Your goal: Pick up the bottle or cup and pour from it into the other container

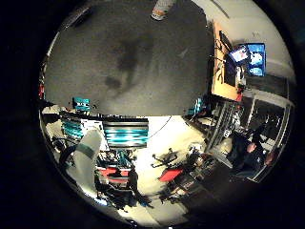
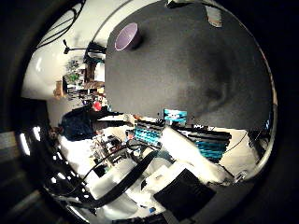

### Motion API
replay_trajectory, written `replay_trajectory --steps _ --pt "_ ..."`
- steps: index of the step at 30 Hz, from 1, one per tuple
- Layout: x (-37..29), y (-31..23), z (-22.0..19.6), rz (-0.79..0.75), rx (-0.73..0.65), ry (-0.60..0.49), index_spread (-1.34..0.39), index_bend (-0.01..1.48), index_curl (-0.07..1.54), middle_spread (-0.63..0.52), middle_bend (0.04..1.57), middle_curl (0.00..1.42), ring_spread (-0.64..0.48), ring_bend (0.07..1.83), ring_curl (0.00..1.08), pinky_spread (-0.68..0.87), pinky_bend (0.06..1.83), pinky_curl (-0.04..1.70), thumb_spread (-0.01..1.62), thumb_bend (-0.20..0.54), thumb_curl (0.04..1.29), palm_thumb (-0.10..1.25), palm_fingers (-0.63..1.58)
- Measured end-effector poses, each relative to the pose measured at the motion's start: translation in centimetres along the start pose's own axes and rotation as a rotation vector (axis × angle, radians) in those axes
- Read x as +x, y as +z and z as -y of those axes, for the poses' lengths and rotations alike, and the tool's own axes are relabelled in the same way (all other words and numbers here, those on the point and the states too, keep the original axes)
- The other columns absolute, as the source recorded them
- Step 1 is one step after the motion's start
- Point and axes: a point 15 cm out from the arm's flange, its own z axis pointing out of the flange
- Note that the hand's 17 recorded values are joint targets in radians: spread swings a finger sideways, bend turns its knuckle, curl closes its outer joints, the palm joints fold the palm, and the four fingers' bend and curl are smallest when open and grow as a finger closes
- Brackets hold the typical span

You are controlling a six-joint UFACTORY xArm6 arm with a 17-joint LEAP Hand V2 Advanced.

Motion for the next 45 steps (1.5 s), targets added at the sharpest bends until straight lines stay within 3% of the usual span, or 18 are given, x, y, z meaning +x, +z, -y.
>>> replay_trajectory --steps 20,29,34,45 --pt "0.0 -0.2 0.7 -0.005 0.007 -0.011 -0.34 0.18 0.33 0.03 0.18 0.30 0.18 0.27 0.26 0.43 0.53 0.10 1.10 -0.020 0.30 0.61 0.15" --pt "1.7 -2.3 4.1 -0.068 0.145 -0.013 -0.33 0.16 0.31 -0.01 0.21 0.32 0.14 0.33 0.27 0.41 0.53 0.09 1.09 -0.027 0.30 0.58 0.24" --pt "5.6 -3.5 6.9 -0.034 0.289 0.085 -0.31 0.15 0.29 -0.04 0.23 0.34 0.10 0.37 0.27 0.40 0.57 0.08 1.05 -0.026 0.29 0.53 0.26" --pt "11.9 -5.0 11.3 0.077 0.338 0.172 -0.25 0.15 0.27 0.01 0.24 0.35 0.11 0.43 0.26 0.39 0.67 0.07 1.02 -0.027 0.29 0.48 0.19"
